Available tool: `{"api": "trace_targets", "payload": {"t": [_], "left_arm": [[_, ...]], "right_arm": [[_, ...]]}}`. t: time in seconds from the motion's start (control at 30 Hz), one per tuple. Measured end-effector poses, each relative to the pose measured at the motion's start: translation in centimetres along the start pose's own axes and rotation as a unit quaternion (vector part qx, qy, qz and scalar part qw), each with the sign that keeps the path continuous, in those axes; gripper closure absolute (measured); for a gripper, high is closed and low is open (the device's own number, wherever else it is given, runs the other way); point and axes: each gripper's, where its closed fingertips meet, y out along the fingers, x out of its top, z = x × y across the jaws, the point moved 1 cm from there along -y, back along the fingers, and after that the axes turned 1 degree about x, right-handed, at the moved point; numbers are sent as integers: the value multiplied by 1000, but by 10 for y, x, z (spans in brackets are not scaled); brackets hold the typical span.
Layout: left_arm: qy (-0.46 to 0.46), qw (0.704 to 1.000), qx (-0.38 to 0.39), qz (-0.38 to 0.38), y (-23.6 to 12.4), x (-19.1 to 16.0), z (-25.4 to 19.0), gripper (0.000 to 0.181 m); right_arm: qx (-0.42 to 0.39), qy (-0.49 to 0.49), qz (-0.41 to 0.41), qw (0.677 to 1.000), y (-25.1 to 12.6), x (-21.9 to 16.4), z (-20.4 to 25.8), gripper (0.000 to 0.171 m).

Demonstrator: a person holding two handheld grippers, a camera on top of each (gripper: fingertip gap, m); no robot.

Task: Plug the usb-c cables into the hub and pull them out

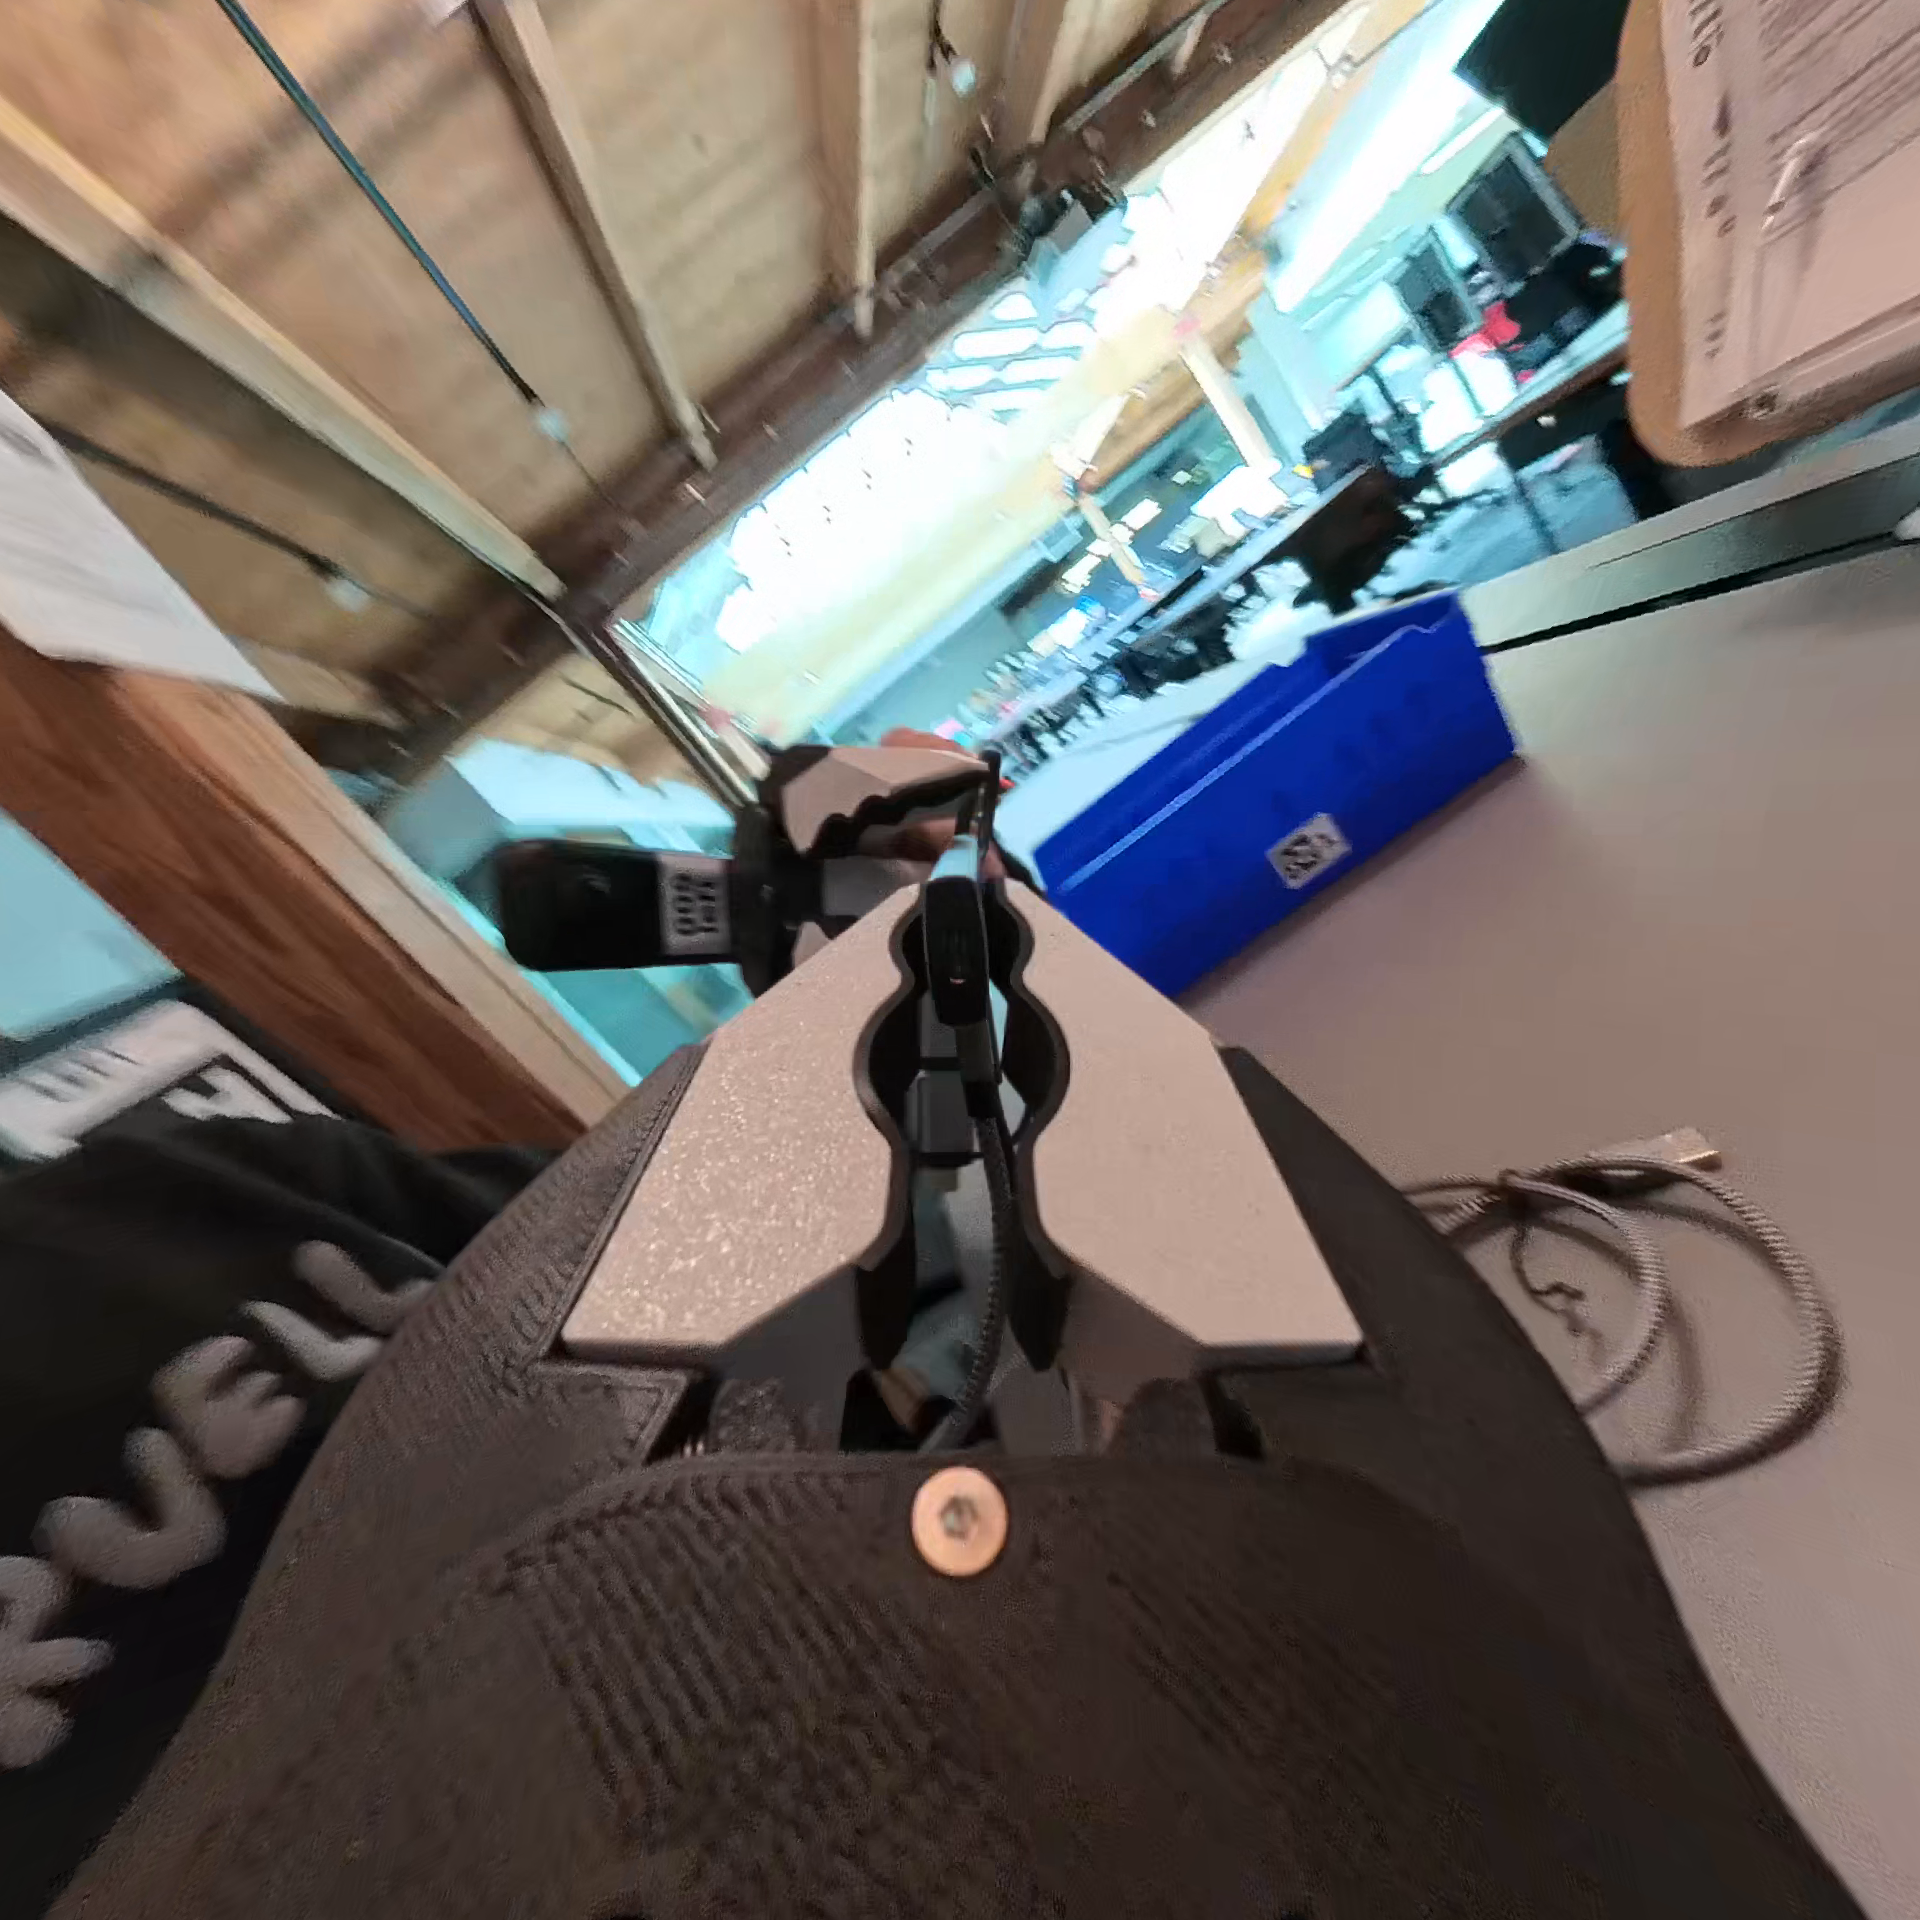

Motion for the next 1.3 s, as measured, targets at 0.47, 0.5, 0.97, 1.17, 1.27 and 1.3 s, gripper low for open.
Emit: {"api": "trace_targets", "payload": {"t": [0.47, 0.5, 0.97, 1.17, 1.27, 1.3], "left_arm": [[-148, 985, -21, -82, -41, -26, 1, 128], [-148, 984, -33, -91, -36, -22, -3, 128], [-175, 971, -52, -153, -6, 11, -13, 160], [-244, 968, 55, -37, 9, -32, 16, 160], [-311, 938, 151, 9, 6, -73, 48, 160], [-322, 931, 171, 14, 4, -82, 56, 160]], "right_arm": [[119, 170, -32, 978, 9, -2, 11, 163], [128, 178, -24, 975, 14, -7, 11, 163], [129, 208, -31, 969, 19, -17, -3, 163], [-96, -41, -71, 992, 6, 9, -37, 113], [-170, -214, -47, 961, 0, 19, -23, 118], [-180, -244, -37, 952, 0, 19, -19, 120]]}}
